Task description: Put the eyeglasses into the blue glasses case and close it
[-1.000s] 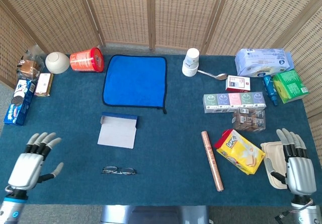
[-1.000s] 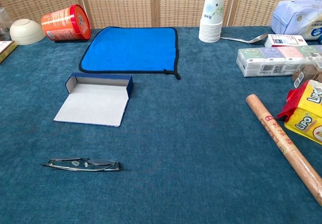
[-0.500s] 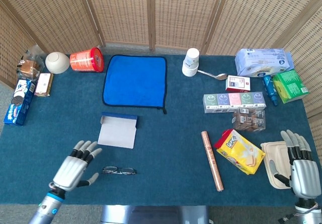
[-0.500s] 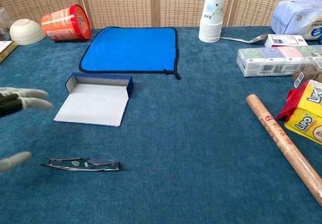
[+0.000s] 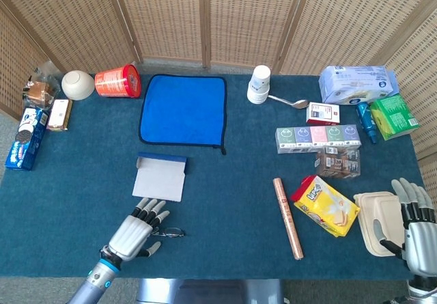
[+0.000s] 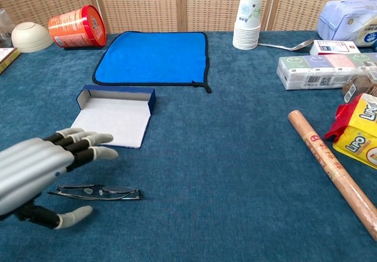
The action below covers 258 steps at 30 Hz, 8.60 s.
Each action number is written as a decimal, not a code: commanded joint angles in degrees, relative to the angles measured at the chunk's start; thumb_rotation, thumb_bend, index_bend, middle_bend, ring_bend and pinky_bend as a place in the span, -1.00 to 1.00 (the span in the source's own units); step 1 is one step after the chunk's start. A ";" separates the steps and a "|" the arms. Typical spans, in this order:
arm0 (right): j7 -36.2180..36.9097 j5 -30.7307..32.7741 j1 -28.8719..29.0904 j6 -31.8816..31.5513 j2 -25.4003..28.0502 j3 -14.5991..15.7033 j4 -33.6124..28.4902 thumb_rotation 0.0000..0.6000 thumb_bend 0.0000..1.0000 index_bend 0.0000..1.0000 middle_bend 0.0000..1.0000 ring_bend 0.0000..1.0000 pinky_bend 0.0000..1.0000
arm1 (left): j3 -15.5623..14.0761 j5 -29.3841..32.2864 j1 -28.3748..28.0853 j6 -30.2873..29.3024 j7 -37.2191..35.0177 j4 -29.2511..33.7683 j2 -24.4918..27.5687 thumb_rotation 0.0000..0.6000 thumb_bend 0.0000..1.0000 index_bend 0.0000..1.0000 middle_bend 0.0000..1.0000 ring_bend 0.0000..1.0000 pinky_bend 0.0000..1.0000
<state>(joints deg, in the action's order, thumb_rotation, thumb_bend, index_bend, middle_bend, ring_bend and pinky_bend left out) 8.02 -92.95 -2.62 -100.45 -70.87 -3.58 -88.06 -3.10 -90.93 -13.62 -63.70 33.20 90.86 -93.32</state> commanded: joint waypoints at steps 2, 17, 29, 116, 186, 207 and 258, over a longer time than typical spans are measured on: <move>0.15 -0.40 -0.64 -1.09 0.50 0.00 -0.46 1.00 -0.24 -1.00 -0.89 -1.00 -0.89 | 0.54 1.58 -1.15 1.76 0.67 -1.93 -2.65 0.42 -0.40 -0.67 -0.89 -1.00 -1.00; -0.31 0.11 -2.21 -2.32 1.24 -0.05 -1.49 1.00 -0.23 -1.00 -0.89 -1.00 -0.87 | 1.01 1.78 -2.39 -0.60 -5.47 -3.96 -4.98 0.40 -0.24 -0.50 -0.74 -1.00 -1.00; -0.58 0.24 -2.91 -2.74 1.56 -0.20 -1.97 1.00 -0.24 -1.00 -0.90 -1.00 -0.86 | -0.46 0.97 -3.17 -1.23 -7.29 -4.42 -5.02 0.39 -0.18 -0.35 -0.73 -1.00 -1.00; 2.24 -1.13 -5.47 -5.65 2.57 -0.93 -2.98 1.00 -0.24 -1.00 -0.90 -1.00 -0.83 | 10.43 9.79 -14.69 -0.54 -8.11 -18.01 -6.53 0.63 -0.07 -0.50 -0.90 -1.00 -1.00; 1.56 -1.02 -5.74 -5.17 2.73 -1.05 -3.89 1.00 -0.25 -1.00 -0.90 -1.00 -0.83 | 8.98 12.77 -10.57 -7.21 -8.65 -17.36 -2.72 0.49 -0.39 -1.00 -1.00 -1.00 -1.00; 0.13 -1.50 -6.27 -5.85 2.69 -0.91 -5.07 1.00 -0.25 -1.00 -0.91 -1.00 -0.82 | 10.14 13.55 -11.01 -7.47 -11.38 -16.94 -1.61 0.50 -0.39 -1.00 -1.00 -1.00 -1.00; 0.18 -0.84 -9.16 -8.45 2.64 -0.49 -5.00 1.00 -0.25 -1.00 -0.91 -1.00 -0.82 | 16.23 22.32 -18.91 1.30 -10.16 -24.15 -5.83 0.50 -0.39 -1.00 -1.00 -1.00 -1.00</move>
<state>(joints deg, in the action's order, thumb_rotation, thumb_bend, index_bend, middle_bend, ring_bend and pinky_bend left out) 8.17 -93.79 -11.76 -108.87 -68.24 -4.08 -93.08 13.01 -68.88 -32.32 -62.65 22.93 66.93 -99.00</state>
